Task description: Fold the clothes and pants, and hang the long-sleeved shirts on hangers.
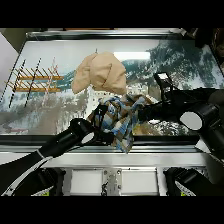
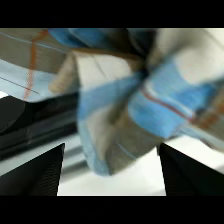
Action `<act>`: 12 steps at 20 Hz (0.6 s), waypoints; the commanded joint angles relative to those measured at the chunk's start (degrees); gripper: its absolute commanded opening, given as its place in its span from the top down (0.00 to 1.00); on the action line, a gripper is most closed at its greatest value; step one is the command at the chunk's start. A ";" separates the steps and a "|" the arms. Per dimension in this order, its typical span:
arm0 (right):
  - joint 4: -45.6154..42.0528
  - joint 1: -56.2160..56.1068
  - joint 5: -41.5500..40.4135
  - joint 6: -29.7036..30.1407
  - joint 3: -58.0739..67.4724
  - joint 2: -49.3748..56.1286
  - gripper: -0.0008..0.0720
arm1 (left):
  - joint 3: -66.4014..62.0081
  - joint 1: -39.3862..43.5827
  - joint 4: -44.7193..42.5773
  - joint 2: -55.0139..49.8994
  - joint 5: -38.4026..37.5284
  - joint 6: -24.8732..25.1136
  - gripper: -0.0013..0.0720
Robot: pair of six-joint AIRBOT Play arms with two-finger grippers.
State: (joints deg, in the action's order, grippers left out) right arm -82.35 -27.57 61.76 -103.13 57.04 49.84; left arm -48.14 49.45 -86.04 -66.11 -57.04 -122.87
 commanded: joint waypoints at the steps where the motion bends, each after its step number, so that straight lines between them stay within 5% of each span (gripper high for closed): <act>1: 0.07 -0.04 -0.26 -0.17 -0.02 0.02 0.96 | -0.07 -4.57 4.04 -4.79 4.94 6.12 0.15; 2: 0.26 -0.04 -0.26 -0.17 -0.02 0.09 0.96 | -0.09 -5.88 5.14 -5.81 5.95 7.45 0.40; 3: 0.52 -0.07 -0.26 -0.17 -0.02 0.33 0.96 | -0.26 -7.56 4.55 -6.38 6.34 7.91 0.80; 4: 0.76 -0.15 -0.33 -0.20 -0.02 0.70 0.96 | -1.46 -10.38 3.43 -6.86 5.88 9.70 0.96; 11: 6.34 -0.98 -13.60 -5.99 -0.02 7.63 0.96 | -20.96 -33.70 5.27 -9.20 5.73 24.48 0.95; 12: 6.49 -0.98 -15.47 -6.75 -0.02 8.72 0.96 | -22.80 -35.12 5.05 -10.32 4.15 24.55 0.60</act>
State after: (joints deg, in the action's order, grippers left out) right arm -77.14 -28.25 53.32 -106.67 57.04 55.70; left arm -64.71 20.86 -82.19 -74.39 -51.70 -102.94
